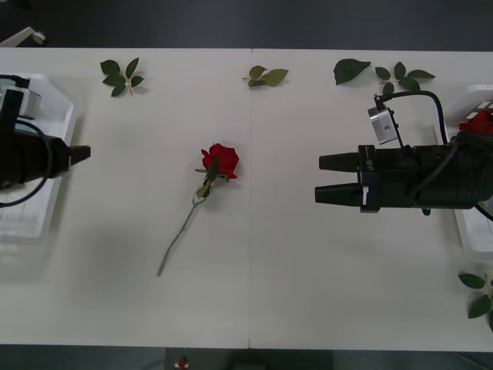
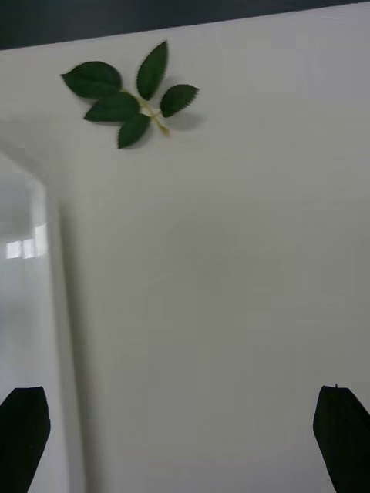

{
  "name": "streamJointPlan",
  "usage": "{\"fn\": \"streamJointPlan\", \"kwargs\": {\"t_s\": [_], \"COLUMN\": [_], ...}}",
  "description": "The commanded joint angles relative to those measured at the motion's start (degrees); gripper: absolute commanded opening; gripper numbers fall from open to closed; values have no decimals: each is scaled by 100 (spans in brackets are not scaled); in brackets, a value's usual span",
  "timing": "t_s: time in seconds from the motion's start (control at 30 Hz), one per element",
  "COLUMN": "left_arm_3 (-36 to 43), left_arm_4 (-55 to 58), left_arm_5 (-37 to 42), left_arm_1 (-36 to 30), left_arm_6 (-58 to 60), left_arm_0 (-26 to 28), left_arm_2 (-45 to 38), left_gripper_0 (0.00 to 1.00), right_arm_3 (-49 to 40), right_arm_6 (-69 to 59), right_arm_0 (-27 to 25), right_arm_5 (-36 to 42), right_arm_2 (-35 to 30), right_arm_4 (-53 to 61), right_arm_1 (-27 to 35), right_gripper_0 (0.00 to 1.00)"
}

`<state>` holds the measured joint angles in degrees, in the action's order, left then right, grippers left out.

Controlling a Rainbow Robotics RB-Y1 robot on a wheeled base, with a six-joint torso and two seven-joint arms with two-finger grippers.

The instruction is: Put the red flowers into the right box and the blue flowers into the left box

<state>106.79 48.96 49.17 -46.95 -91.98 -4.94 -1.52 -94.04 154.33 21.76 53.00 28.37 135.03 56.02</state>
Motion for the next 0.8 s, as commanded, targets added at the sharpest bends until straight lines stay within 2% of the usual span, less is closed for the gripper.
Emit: {"fn": "streamJointPlan", "kwargs": {"t_s": [0.03,0.17,0.4,0.63,0.8], "left_arm_3": [-343,-466,-554,-1327,-2259], "left_arm_4": [26,-27,-124,-212,-317], "left_arm_5": [-628,-865,-848,-795,-795], "left_arm_1": [-60,107,714,1320,1769], "left_arm_6": [-118,-197,-329,-452,-593], "left_arm_0": [-297,-543,-1018,-1773,-2327], "left_arm_2": [749,1488,2094,2604,2850], "left_gripper_0": [100,100,100,100,100], "right_arm_3": [-132,-132,-124,-132,-132], "right_arm_6": [67,67,67,67,67], "right_arm_0": [83,83,83,83,83], "right_arm_5": [44,44,70,97,123], "right_arm_2": [-87,-87,-87,-87,-87], "right_arm_4": [94,146,155,155,155], "right_arm_1": [225,225,225,243,278], "right_gripper_0": [100,100,100,100,100]}}
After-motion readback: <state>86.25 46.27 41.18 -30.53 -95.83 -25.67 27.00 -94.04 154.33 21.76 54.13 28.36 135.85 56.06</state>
